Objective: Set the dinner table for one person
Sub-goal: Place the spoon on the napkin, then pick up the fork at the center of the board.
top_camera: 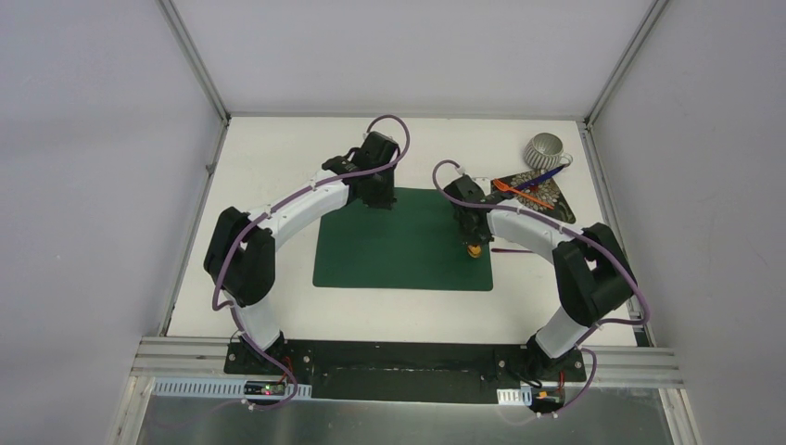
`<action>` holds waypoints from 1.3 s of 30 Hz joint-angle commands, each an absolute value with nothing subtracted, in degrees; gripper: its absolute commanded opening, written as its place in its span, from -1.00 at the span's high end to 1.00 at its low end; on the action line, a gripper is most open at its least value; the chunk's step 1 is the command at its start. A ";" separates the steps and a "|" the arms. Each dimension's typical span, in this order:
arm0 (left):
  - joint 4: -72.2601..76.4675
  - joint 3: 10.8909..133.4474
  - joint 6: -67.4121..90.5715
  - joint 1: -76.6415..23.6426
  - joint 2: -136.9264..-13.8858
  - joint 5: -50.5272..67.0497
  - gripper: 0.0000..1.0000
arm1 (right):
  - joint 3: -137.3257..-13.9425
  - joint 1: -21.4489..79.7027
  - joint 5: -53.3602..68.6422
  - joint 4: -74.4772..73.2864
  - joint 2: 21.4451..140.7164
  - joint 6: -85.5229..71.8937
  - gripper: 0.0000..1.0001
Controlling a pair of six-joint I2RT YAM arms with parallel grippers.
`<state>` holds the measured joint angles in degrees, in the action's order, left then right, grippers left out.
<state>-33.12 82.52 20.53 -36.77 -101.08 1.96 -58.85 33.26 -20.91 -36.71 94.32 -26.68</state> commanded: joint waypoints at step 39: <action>-32.94 82.64 17.59 -36.49 -99.71 0.44 1.00 | -89.06 13.76 -39.84 -36.89 119.97 -2.33 0.38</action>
<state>-33.47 81.69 19.33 -36.75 -100.12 1.56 -86.87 15.59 -38.65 -37.17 118.39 -3.18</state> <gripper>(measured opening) 0.008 0.304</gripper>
